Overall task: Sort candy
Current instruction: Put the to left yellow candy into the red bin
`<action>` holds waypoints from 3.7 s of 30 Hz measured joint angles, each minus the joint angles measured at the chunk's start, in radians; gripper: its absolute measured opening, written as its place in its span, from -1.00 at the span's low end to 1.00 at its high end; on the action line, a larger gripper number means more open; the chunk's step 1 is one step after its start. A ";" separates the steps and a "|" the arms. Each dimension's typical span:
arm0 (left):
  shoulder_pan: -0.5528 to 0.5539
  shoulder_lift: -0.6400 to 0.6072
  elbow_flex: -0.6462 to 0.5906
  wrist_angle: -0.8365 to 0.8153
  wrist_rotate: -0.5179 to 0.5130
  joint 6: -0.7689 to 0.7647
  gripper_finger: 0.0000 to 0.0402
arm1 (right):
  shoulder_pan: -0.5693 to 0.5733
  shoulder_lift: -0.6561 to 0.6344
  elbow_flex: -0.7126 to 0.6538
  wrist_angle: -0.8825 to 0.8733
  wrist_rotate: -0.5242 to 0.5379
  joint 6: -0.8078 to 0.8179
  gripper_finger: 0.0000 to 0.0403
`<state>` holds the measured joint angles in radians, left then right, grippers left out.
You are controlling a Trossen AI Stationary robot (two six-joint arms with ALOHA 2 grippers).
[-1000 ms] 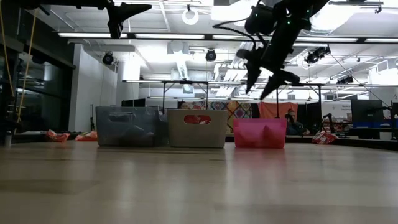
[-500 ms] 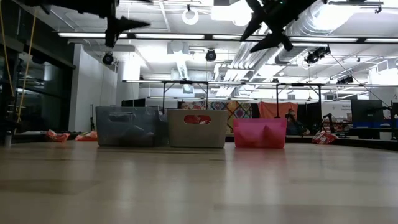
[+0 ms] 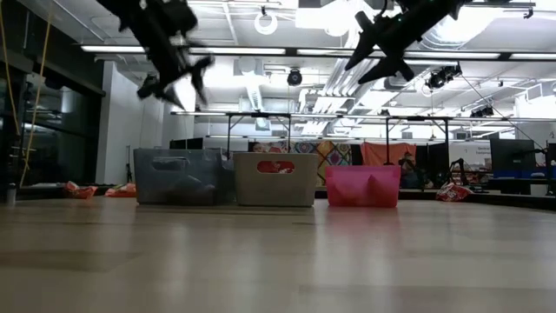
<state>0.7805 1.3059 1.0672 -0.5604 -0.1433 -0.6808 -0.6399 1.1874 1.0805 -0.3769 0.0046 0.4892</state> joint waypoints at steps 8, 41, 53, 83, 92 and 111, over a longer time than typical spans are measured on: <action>0.214 0.255 0.011 -0.013 -0.017 -0.045 0.06 | 0.019 0.023 -0.001 0.001 -0.015 0.000 0.10; 0.282 0.555 0.062 -0.196 -0.286 -0.399 -0.07 | 0.040 0.051 -0.032 -0.015 -0.014 0.003 0.10; 0.265 0.561 0.072 -0.197 -0.248 -0.417 -0.74 | 0.040 0.050 -0.032 -0.029 -0.016 -0.001 0.10; -0.381 -0.033 0.044 0.405 0.116 0.365 -1.00 | 0.105 0.049 -0.032 0.211 -0.540 -0.180 0.10; -0.495 -0.122 -0.346 0.954 0.247 0.232 -1.00 | 0.255 -0.001 -0.032 0.265 -0.589 -0.057 0.10; -0.613 0.024 -0.353 1.058 0.220 0.319 -1.00 | 0.400 -0.031 -0.018 0.355 -0.581 0.024 0.10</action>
<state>0.1675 1.3300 0.7138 0.4980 0.0768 -0.3618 -0.2400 1.1568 1.0624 -0.0216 -0.5763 0.5129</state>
